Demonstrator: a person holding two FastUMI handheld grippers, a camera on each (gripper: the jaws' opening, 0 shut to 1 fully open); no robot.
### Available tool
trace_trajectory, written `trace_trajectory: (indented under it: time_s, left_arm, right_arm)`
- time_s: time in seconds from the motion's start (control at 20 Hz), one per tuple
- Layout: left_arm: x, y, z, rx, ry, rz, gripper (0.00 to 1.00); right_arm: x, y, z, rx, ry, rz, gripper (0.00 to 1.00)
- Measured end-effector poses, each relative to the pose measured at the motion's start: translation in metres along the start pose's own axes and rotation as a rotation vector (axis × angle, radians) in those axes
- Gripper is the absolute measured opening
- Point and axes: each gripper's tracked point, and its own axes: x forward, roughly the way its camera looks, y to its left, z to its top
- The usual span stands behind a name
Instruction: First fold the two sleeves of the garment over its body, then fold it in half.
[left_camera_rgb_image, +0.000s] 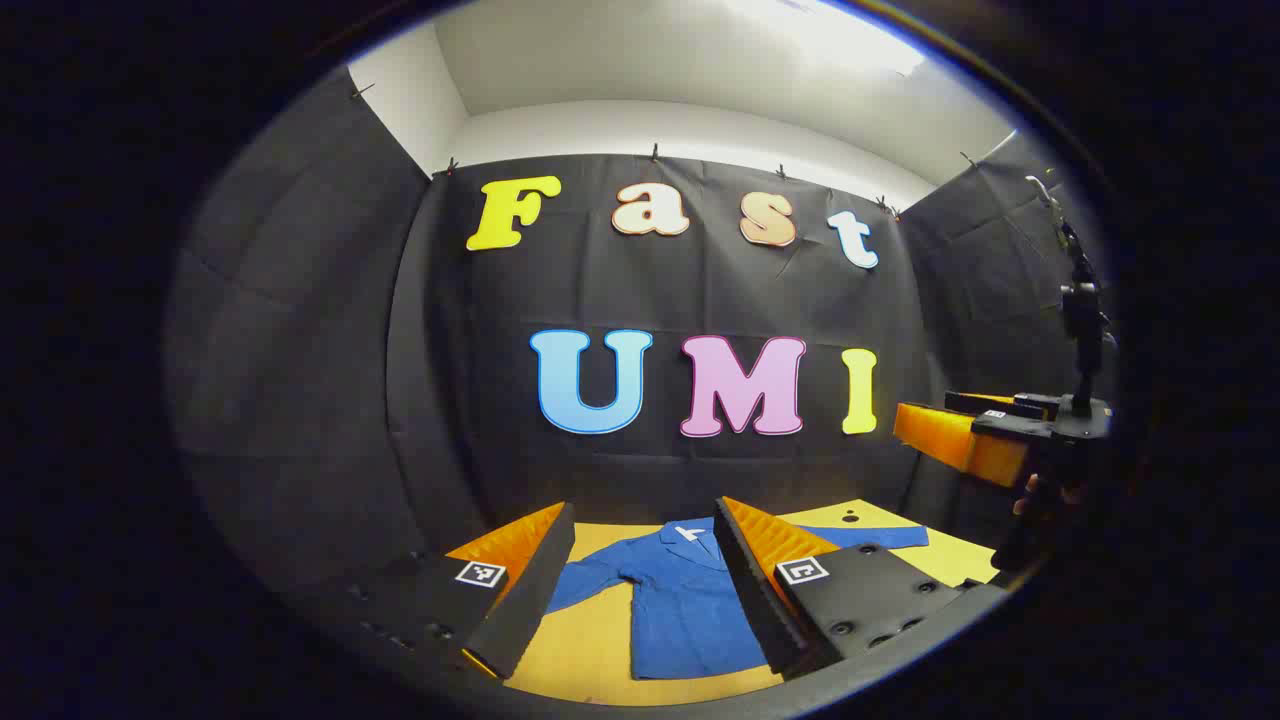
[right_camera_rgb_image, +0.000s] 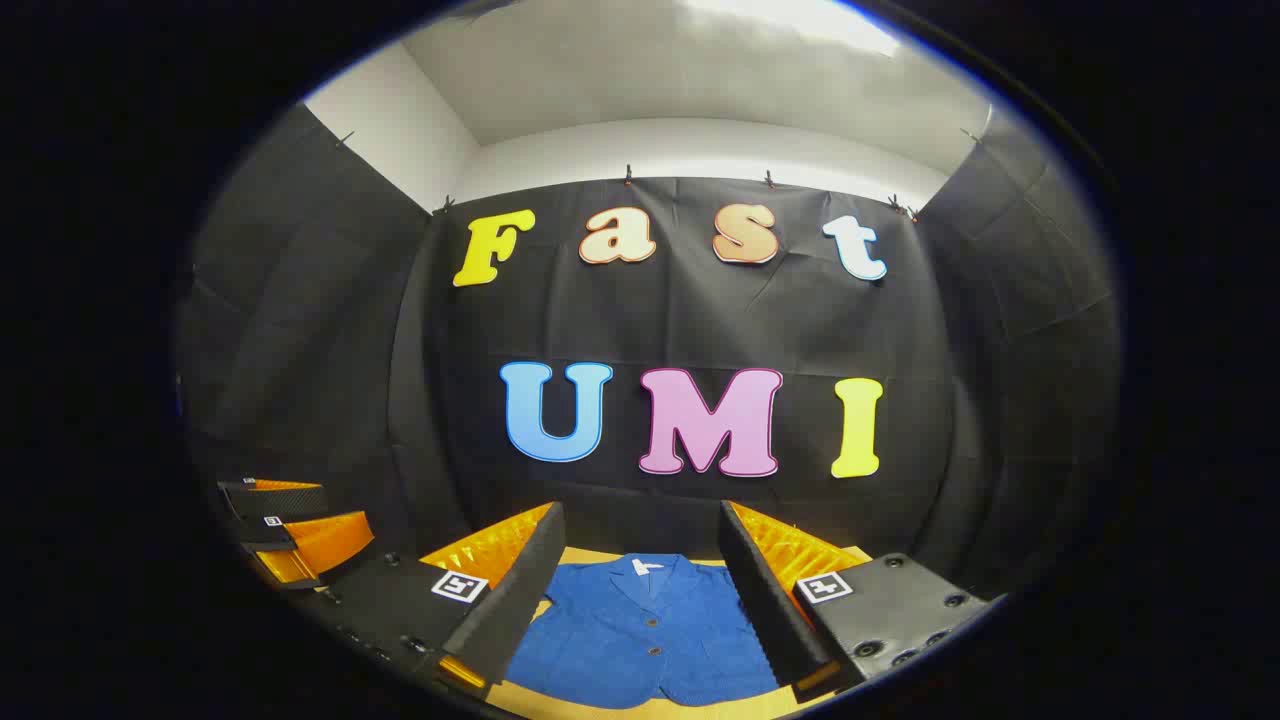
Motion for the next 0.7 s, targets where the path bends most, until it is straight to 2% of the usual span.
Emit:
trace_trajectory:
  time_s: [0.1, 0.25, 0.4, 0.7]
  left_arm:
    - [0.001, 0.005, 0.0, 0.008, 0.012, 0.025, 0.81]
    - [0.003, -0.004, 0.003, -0.006, -0.003, -0.01, 0.81]
    - [0.004, -0.004, -0.004, -0.018, 0.022, -0.005, 0.8]
    - [0.007, -0.013, -0.007, -0.031, 0.023, -0.033, 0.81]
  right_arm:
    - [0.006, 0.002, -0.01, 0.016, 0.033, 0.013, 0.95]
    - [0.01, -0.01, -0.003, 0.019, 0.017, -0.01, 0.95]
    - [0.003, -0.018, 0.004, -0.004, -0.01, -0.036, 0.95]
    - [0.001, -0.03, -0.011, -0.007, 0.052, -0.053, 0.96]
